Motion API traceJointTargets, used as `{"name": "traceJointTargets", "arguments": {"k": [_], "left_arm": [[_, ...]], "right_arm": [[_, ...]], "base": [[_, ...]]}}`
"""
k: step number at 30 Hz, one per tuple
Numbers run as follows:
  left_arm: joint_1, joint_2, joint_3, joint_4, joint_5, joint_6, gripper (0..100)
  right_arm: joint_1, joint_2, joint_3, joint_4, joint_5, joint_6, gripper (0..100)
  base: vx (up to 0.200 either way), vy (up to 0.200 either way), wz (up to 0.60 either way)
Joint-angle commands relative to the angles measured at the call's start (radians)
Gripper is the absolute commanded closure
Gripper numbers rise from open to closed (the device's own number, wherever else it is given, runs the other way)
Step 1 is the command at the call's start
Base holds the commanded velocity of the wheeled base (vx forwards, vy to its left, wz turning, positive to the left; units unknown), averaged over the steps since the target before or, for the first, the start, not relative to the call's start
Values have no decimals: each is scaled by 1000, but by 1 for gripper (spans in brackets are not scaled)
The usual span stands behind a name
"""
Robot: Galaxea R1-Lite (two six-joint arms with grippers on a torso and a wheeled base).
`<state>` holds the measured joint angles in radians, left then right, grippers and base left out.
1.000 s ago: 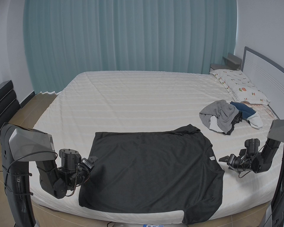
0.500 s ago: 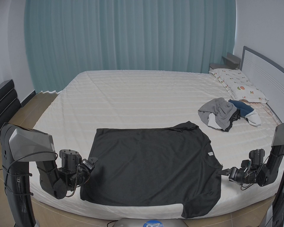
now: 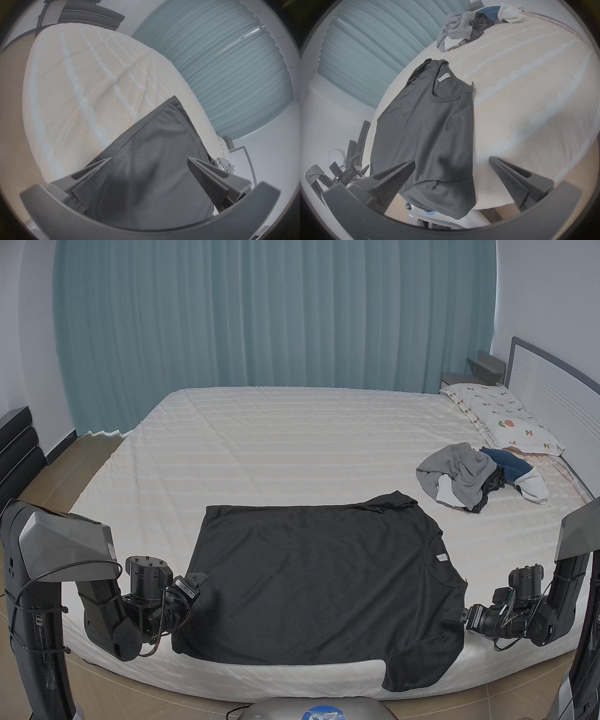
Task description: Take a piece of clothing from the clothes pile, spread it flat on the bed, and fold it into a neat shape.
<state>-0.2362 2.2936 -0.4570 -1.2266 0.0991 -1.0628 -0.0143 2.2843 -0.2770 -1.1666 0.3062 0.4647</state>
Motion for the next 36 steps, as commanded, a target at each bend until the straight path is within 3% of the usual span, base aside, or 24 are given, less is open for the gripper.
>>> {"name": "traceJointTargets", "arguments": {"k": [1,18,28,29,36], "left_arm": [[0,1,0,-1,2,0,0],[-2,1,14,2,2,32,0],[0,-6,107,4,-1,187,0],[1,-11,129,2,-4,216,0],[1,-22,227,1,-10,334,0]], "right_arm": [[11,24,6,-2,-15,-1,100],[-82,12,79,-27,-12,-72,100],[-78,14,130,-91,-12,-77,100],[-78,15,133,-102,-10,-77,0],[-76,23,160,-170,-10,-74,0]], "base": [[0,0,0],[0,0,0],[0,0,0],[0,0,0],[0,0,0]]}}
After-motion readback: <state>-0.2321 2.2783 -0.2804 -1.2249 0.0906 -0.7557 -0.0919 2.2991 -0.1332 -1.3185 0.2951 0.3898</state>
